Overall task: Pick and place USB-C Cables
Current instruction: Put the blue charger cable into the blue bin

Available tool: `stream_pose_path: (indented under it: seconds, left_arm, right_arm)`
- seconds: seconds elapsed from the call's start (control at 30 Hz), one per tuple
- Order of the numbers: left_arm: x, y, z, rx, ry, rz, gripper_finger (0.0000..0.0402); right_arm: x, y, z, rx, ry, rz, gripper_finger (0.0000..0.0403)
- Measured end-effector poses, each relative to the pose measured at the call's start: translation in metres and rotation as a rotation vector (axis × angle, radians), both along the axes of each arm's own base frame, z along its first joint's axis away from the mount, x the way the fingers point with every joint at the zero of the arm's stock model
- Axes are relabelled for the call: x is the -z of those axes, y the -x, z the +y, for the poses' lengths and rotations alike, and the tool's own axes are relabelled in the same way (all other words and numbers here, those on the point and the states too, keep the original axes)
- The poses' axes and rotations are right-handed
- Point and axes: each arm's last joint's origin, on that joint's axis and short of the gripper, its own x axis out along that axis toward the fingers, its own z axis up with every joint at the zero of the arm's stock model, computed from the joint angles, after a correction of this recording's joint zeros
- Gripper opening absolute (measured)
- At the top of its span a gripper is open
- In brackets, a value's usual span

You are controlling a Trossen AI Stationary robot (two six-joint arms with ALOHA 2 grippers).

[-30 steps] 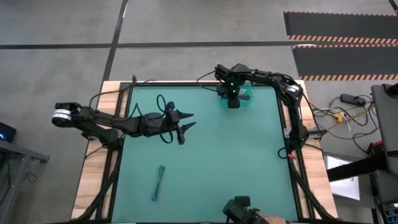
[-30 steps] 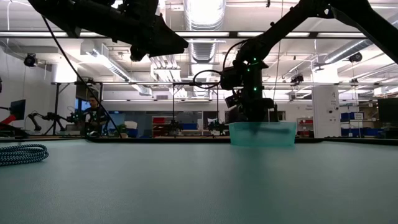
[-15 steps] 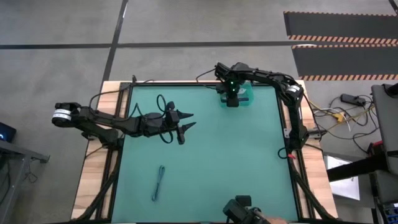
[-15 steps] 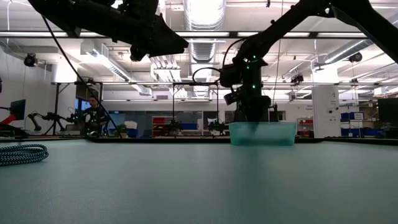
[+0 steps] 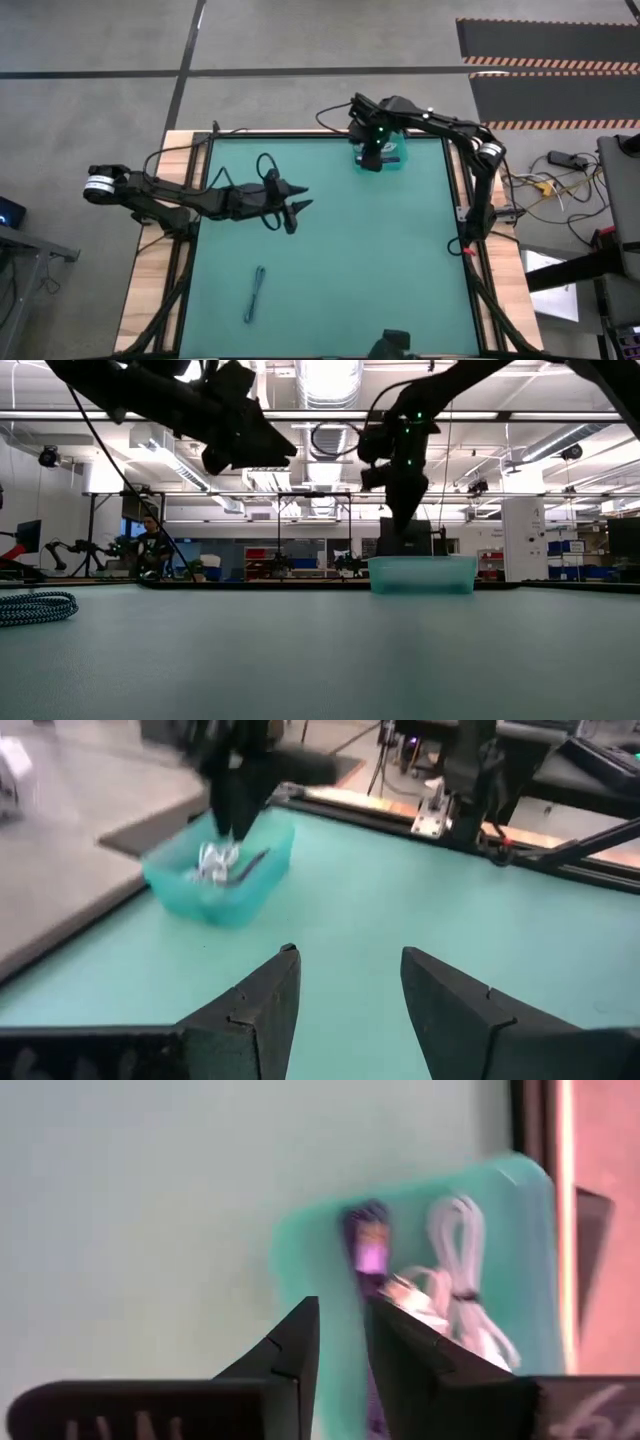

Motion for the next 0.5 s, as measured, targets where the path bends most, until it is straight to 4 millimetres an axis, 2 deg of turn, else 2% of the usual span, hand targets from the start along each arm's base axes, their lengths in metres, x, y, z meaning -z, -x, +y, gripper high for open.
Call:
stream_pose_path:
  seconds: [0.2, 0.5]
  left_arm:
    - [0.012, 0.004, 0.0, -0.051, 0.146, 0.082, 0.016]
    - [0.029, 0.014, -0.007, -0.126, 0.33, 0.227, 0.016]
  right_arm:
    - [-0.01, -0.004, 0.028, -0.069, -0.052, -0.073, 0.0059]
    - [-0.001, -0.014, 0.078, -0.197, -0.014, -0.153, 0.0052]
